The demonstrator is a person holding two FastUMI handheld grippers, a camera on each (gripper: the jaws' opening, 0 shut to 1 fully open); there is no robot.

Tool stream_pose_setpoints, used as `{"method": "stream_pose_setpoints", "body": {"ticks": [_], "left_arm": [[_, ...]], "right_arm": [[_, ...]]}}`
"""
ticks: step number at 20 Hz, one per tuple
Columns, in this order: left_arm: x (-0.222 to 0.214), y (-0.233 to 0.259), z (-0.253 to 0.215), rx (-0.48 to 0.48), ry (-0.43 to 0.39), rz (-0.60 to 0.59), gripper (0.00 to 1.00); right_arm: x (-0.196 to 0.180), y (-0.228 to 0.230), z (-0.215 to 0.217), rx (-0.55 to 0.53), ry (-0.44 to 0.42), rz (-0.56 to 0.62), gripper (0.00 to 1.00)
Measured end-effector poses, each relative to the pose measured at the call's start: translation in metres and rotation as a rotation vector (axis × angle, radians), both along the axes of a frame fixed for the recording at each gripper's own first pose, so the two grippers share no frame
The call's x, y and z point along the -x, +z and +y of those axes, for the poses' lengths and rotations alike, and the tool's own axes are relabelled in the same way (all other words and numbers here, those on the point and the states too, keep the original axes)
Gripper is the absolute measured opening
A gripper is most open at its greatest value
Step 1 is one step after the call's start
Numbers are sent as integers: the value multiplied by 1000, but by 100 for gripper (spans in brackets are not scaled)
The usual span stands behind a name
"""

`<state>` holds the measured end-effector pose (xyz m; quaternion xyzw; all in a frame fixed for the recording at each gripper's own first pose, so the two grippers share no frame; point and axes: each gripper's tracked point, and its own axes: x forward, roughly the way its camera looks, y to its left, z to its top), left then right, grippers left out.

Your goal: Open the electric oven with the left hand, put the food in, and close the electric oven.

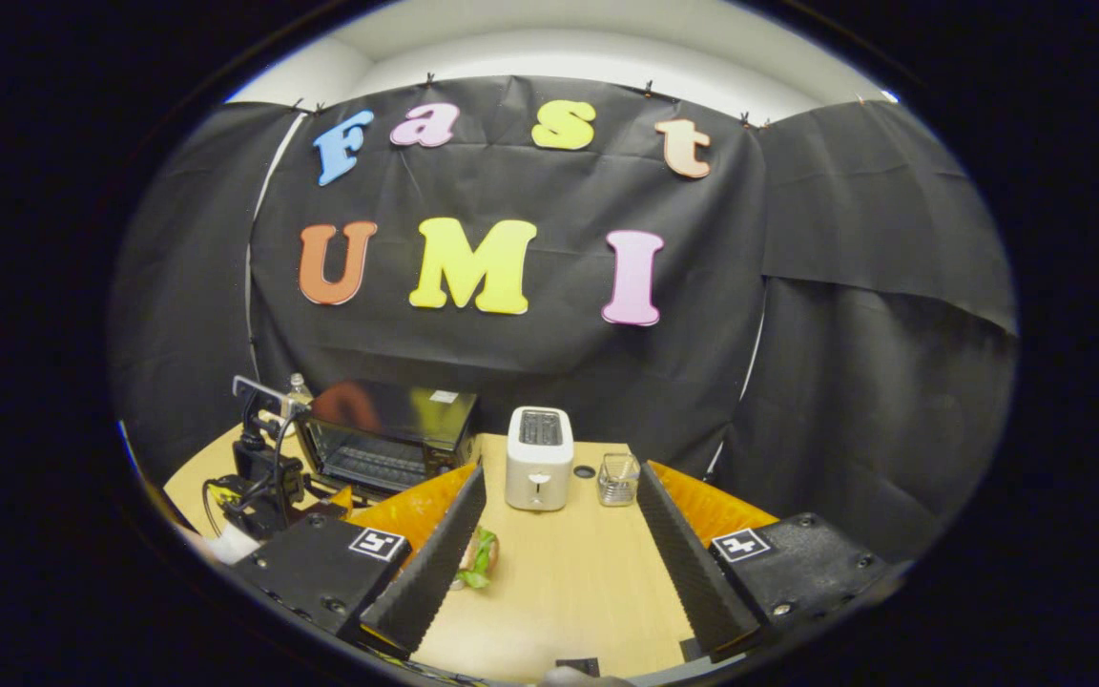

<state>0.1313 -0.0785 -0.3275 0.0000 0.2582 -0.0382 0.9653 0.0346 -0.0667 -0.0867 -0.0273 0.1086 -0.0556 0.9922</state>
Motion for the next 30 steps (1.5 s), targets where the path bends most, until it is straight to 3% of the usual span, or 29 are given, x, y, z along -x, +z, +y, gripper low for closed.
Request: {"method": "stream_pose_setpoints", "body": {"ticks": [8, 9, 10, 12, 16, 21, 26, 27, 30], "left_arm": [[38, -64, -9, 12, -27, 172, 93], [40, -71, -10, 15, -28, 194, 100], [41, -80, -11, 12, -29, 222, 93], [43, -93, -13, 16, -26, 270, 93], [43, -91, -13, 1, -39, 259, 93], [45, -49, -5, -13, -51, 164, 93], [58, 44, 20, 10, 3, 7, 93], [62, 65, 28, 13, 20, -23, 93], [73, 125, 40, 41, 48, -107, 93]], "right_arm": [[6, -11, -2, 9, 5, 29, 100], [7, -12, -4, 13, 4, 31, 100], [7, -13, -6, 15, 1, 35, 100], [7, -17, -9, 14, 0, 44, 100], [1, -32, -13, -4, 9, 74, 100], [-24, -60, -8, -56, 65, 109, 100], [-55, -130, 8, -137, 157, 208, 100], [-62, -144, 12, -168, 178, 226, 96], [-79, -193, 23, -264, 230, 302, 100]]}}
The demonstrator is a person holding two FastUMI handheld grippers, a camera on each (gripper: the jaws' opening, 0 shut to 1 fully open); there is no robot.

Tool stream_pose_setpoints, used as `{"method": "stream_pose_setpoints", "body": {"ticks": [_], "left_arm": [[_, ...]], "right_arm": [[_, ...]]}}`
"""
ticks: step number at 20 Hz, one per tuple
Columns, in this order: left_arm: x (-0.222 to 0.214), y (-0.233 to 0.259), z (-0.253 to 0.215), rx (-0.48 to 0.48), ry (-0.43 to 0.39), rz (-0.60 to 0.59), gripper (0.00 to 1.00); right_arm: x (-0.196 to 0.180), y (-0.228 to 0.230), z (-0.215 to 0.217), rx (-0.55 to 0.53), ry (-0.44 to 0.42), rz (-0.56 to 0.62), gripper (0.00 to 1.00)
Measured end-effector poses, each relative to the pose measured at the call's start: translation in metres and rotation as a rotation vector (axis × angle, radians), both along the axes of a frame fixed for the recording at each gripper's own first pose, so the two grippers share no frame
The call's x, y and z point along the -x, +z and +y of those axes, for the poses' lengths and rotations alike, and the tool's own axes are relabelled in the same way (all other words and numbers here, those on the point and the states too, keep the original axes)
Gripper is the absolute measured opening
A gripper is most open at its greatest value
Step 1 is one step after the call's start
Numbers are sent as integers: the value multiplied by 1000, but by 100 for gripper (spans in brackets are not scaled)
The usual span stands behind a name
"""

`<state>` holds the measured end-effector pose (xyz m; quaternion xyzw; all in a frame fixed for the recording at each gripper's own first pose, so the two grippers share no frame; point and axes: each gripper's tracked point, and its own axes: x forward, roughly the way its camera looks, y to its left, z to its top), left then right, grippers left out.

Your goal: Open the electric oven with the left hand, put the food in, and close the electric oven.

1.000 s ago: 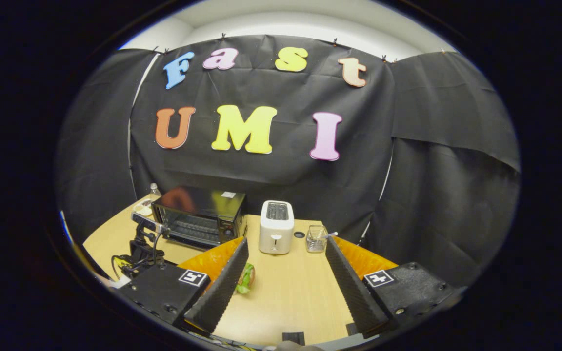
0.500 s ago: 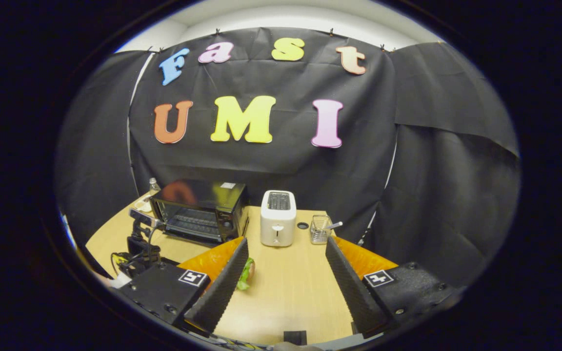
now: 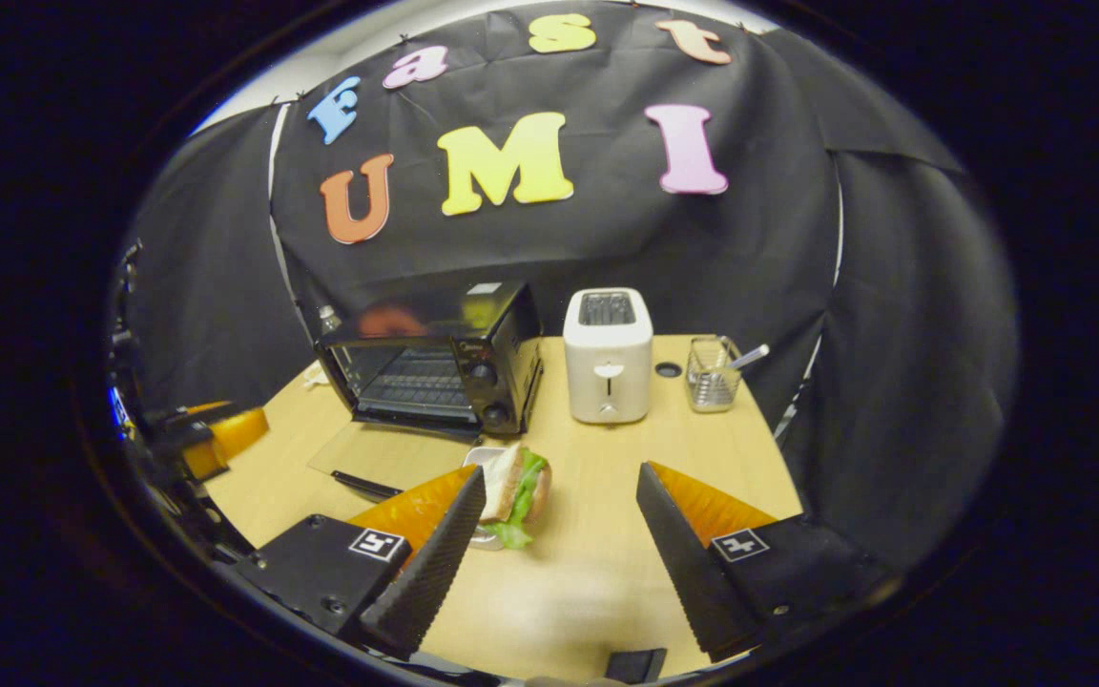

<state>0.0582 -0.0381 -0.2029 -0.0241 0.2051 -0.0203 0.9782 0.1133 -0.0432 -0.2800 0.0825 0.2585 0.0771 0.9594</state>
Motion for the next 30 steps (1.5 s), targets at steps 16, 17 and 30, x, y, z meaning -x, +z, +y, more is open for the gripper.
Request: {"method": "stream_pose_setpoints", "body": {"ticks": [16, 17, 30], "left_arm": [[42, 153, 16, -85, 151, -198, 93], [44, 152, 17, -98, 164, -184, 93], [66, 108, 11, -100, 78, -132, 96]], "right_arm": [[-80, -99, 65, -495, 215, 288, 55], [-81, -97, 67, -543, 214, 293, 49], [-53, 44, 74, -709, 86, 3, 39]]}}
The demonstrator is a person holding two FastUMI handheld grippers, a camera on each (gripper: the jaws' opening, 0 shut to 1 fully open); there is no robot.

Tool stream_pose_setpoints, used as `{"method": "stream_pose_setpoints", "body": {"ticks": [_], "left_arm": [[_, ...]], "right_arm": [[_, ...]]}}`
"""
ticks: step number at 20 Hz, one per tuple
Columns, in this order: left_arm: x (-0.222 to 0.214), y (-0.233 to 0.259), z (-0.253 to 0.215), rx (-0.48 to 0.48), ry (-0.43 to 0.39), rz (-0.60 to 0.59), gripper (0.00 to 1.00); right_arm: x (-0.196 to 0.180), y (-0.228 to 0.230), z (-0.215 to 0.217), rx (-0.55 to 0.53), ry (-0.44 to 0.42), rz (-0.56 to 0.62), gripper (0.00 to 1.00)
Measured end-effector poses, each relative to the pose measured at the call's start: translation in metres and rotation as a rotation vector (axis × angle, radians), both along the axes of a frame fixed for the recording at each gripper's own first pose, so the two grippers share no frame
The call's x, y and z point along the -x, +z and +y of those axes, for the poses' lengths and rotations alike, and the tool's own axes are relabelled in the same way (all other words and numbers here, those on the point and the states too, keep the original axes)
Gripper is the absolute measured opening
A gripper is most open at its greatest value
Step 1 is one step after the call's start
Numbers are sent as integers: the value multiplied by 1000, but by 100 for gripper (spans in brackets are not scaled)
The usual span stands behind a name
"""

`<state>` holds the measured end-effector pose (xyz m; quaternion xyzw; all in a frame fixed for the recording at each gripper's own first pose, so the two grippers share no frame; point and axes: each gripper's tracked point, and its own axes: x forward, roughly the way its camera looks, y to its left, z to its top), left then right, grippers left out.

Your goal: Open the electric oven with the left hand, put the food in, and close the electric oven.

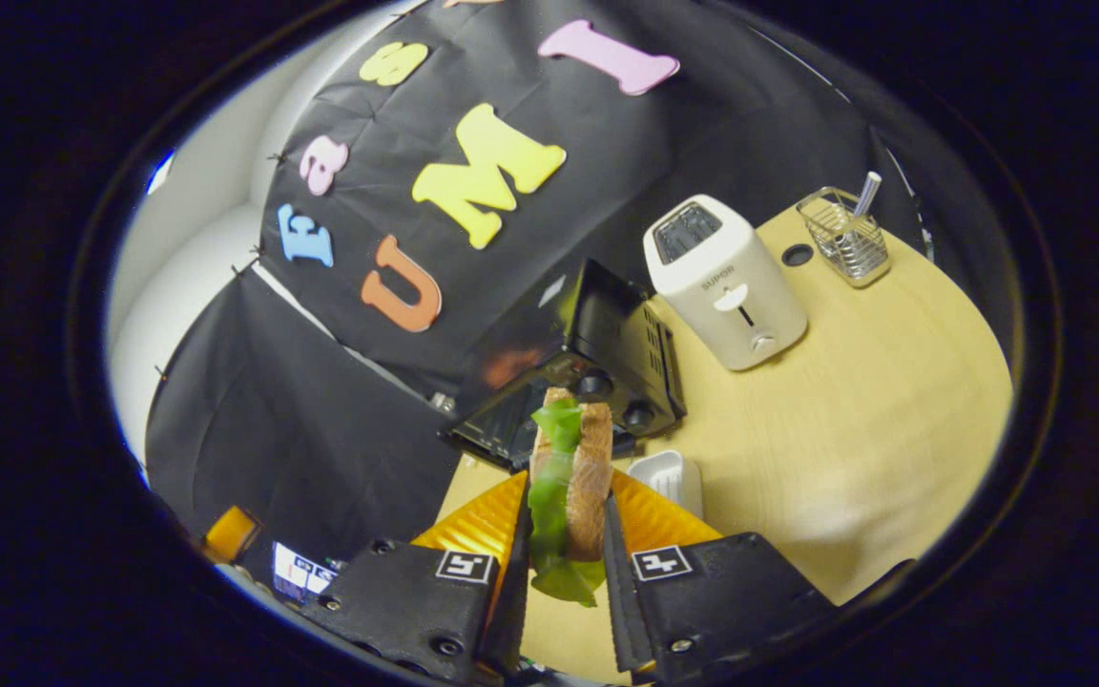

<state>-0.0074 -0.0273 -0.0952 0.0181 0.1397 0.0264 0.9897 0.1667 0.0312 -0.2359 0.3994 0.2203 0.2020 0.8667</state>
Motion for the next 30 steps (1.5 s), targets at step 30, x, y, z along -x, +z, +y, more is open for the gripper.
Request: {"method": "stream_pose_setpoints", "body": {"ticks": [30], "left_arm": [[-16, -56, 135, -99, -146, 90, 96]], "right_arm": [[-234, -95, 236, -361, -597, 100, 39]]}}
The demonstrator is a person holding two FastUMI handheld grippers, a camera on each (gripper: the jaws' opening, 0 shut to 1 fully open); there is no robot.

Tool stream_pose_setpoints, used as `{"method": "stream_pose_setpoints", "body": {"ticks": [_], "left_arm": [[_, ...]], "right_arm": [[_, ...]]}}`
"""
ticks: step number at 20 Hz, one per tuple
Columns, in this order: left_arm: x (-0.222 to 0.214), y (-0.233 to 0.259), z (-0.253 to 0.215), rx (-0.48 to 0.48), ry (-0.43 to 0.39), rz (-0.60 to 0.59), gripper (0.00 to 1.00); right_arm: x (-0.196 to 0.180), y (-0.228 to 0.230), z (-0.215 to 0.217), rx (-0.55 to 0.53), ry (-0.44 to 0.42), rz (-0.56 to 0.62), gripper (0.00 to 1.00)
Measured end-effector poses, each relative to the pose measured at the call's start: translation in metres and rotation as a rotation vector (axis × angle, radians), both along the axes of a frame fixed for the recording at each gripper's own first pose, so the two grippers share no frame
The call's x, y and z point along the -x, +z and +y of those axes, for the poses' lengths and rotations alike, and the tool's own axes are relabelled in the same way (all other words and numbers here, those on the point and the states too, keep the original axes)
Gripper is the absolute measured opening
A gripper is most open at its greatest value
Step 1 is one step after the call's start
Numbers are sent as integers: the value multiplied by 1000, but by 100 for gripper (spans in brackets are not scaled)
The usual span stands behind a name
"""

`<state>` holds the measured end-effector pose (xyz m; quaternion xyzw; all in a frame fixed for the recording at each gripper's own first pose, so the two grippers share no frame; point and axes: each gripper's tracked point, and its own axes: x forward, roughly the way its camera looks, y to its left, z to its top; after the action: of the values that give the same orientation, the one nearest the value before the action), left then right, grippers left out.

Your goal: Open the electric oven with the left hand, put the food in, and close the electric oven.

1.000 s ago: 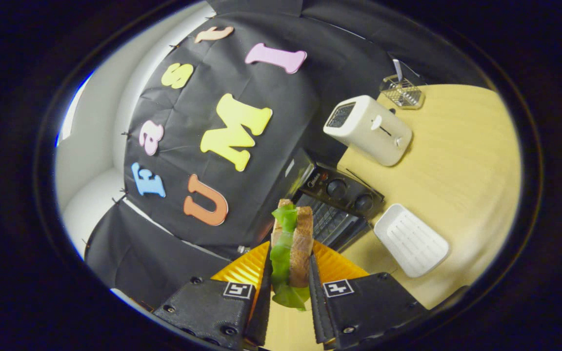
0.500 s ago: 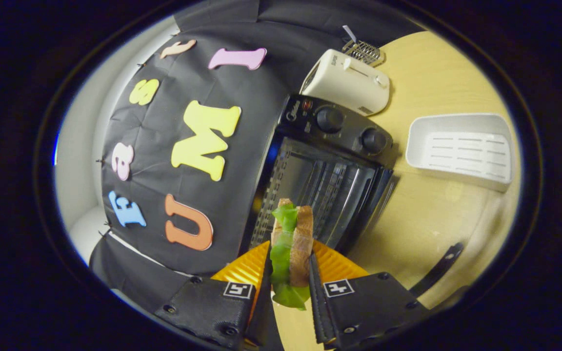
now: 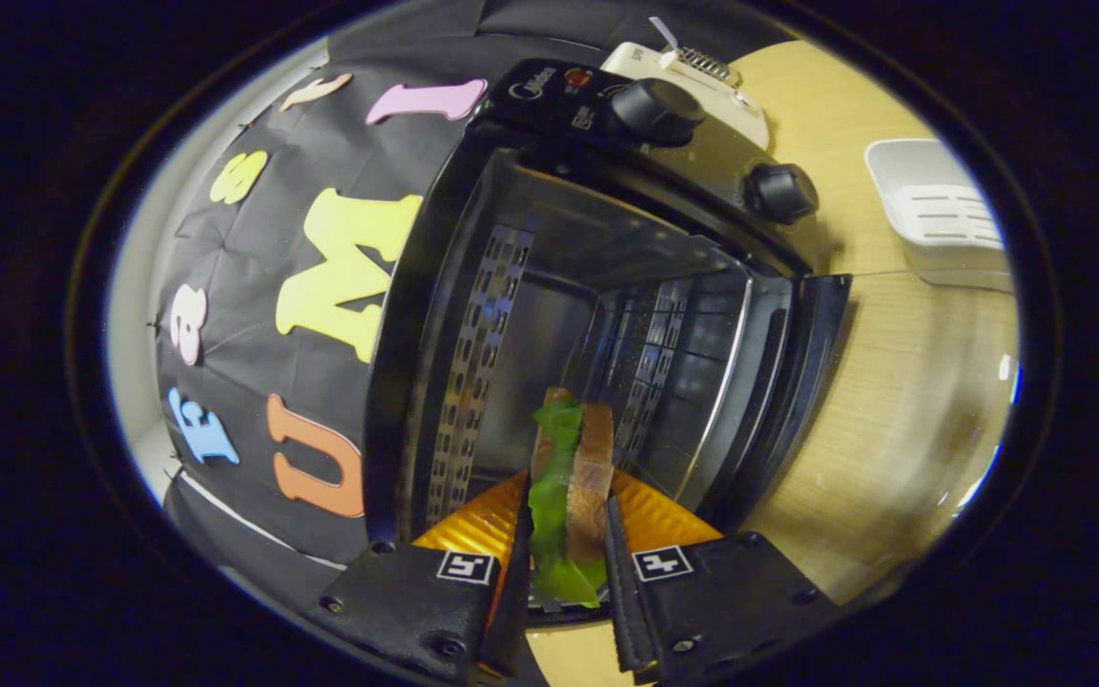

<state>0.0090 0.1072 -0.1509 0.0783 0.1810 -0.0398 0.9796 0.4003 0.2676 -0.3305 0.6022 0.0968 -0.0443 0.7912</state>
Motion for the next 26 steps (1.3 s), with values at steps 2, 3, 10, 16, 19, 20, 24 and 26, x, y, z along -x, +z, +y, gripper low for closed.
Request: {"method": "stream_pose_setpoints", "body": {"ticks": [2, 3, 10, 16, 19, 20, 24, 26], "left_arm": [[-1, -2, 1, 10, 8, 11, 96], [-3, -3, 0, 17, 9, 19, 96], [-13, 9, -1, 42, 22, -15, 96], [-26, 20, -2, 72, 31, -73, 96], [-30, 17, -10, 86, 31, -91, 96], [-32, 16, -12, 90, 31, -97, 96], [-39, -7, -26, 108, 51, -75, 95], [-42, -25, -39, 121, 54, -51, 96]], "right_arm": [[-6, -2, -1, 68, -2, 22, 40], [-6, -6, -4, 101, 0, 45, 35], [33, -2, -38, 400, 39, 128, 99], [123, 56, -76, 728, 165, 77, 100], [174, 89, -97, 883, 238, 33, 89], [191, 101, -107, 926, 251, 21, 89], [246, 129, -141, 1076, 296, -16, 100], [266, 141, -162, 1103, 300, -30, 100]]}}
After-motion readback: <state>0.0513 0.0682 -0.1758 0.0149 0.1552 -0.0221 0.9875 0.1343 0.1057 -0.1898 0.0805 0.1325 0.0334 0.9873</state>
